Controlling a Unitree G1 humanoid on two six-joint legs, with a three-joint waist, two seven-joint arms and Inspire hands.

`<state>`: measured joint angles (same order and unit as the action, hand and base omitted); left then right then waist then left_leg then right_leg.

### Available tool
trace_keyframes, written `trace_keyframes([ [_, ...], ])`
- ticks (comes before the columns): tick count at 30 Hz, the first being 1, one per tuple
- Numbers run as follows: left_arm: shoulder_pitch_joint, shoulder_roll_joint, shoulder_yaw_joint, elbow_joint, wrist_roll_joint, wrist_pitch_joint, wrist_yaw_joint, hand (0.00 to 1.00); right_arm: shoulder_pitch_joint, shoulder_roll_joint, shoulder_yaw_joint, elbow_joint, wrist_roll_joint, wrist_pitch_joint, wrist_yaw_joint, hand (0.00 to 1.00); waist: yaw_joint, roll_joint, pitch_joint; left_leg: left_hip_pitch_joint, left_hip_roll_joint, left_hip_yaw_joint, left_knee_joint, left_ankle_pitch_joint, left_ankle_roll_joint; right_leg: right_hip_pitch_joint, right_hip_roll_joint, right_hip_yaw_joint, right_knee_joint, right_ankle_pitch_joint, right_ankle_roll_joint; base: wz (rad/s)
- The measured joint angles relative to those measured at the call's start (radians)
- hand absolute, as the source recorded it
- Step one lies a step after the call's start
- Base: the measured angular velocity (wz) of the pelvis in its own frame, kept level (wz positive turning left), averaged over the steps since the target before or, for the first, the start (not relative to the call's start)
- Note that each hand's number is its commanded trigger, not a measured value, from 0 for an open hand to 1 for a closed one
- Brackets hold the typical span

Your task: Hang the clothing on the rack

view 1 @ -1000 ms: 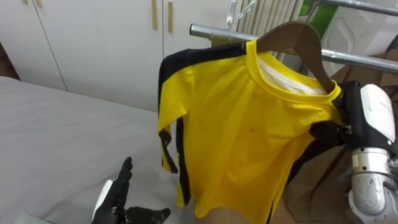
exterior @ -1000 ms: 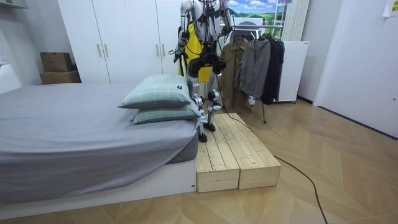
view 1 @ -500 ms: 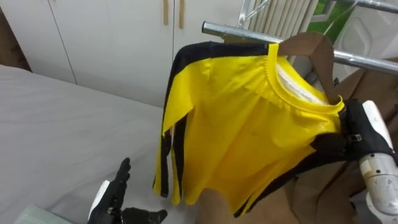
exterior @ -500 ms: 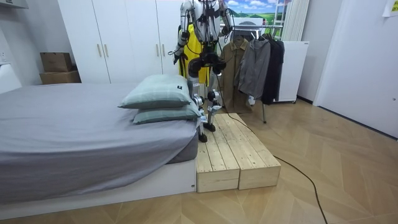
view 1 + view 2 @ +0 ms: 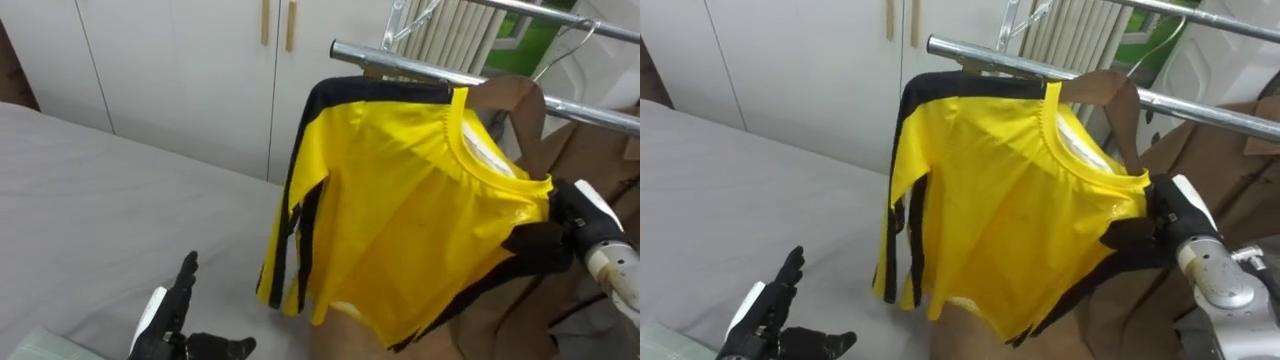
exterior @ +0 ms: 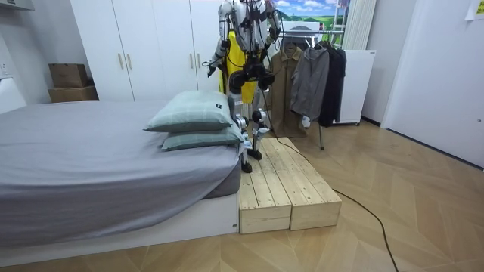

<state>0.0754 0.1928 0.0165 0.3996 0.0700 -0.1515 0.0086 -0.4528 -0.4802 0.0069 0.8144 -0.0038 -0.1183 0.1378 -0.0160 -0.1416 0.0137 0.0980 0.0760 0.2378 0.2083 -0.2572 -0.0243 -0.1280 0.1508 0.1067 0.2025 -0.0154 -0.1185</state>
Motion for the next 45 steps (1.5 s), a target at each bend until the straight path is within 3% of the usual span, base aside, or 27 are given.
trace_keyframes([
  [13,0.0,0.01,-0.002,0.015,-0.038,0.008,-0.003,0.0,0.005,0.003,0.001,0.038,-0.007,0.012,0.064,1.0,-0.004,0.01,-0.0005,-0.001,-0.001,-0.008,0.013,0.0,0.0,0.007,-0.005,-0.012,0.001,-0.001,0.001,0.02],
  [23,-0.021,0.01,-0.028,0.038,-0.038,0.022,-0.018,0.0,0.042,0.05,0.011,0.131,-0.112,0.011,0.044,1.0,0.0,0.022,-0.0005,-0.001,-0.001,-0.013,0.024,0.0,0.0,0.014,-0.007,-0.013,0.001,0.0,0.006,0.0],
  [28,-0.027,0.01,-0.063,0.068,-0.037,0.023,-0.017,0.0,0.074,0.057,0.016,0.157,-0.165,0.011,0.001,1.0,0.013,0.045,-0.0104,0.008,0.0,-0.02,0.015,0.0,0.0,0.023,-0.007,-0.019,0.0,-0.001,0.003,0.03],
  [31,-0.03,0.01,-0.074,0.076,-0.037,0.023,-0.017,0.0,0.08,0.076,0.015,0.189,-0.197,0.009,-0.031,1.0,0.024,0.043,-0.01,0.016,-0.001,-0.023,0.012,0.0,0.0,0.026,-0.007,-0.025,0.001,-0.007,0.0,0.04],
  [42,-0.032,0.025,-0.059,0.074,-0.038,0.023,-0.017,0.0,0.099,0.098,0.008,0.197,-0.204,0.01,-0.087,1.0,0.037,0.021,-0.0085,0.015,-0.001,-0.028,0.005,0.0,0.0,0.032,-0.006,-0.025,-0.016,-0.014,0.016,0.0],
  [45,-0.032,0.026,-0.06,0.068,-0.039,0.022,-0.016,0.0,0.107,0.105,0.009,0.196,-0.212,0.008,-0.114,1.0,0.036,0.021,-0.0083,0.017,-0.001,-0.027,0.0,0.0,0.0,0.032,-0.006,-0.026,-0.017,-0.011,0.01,0.0],
])
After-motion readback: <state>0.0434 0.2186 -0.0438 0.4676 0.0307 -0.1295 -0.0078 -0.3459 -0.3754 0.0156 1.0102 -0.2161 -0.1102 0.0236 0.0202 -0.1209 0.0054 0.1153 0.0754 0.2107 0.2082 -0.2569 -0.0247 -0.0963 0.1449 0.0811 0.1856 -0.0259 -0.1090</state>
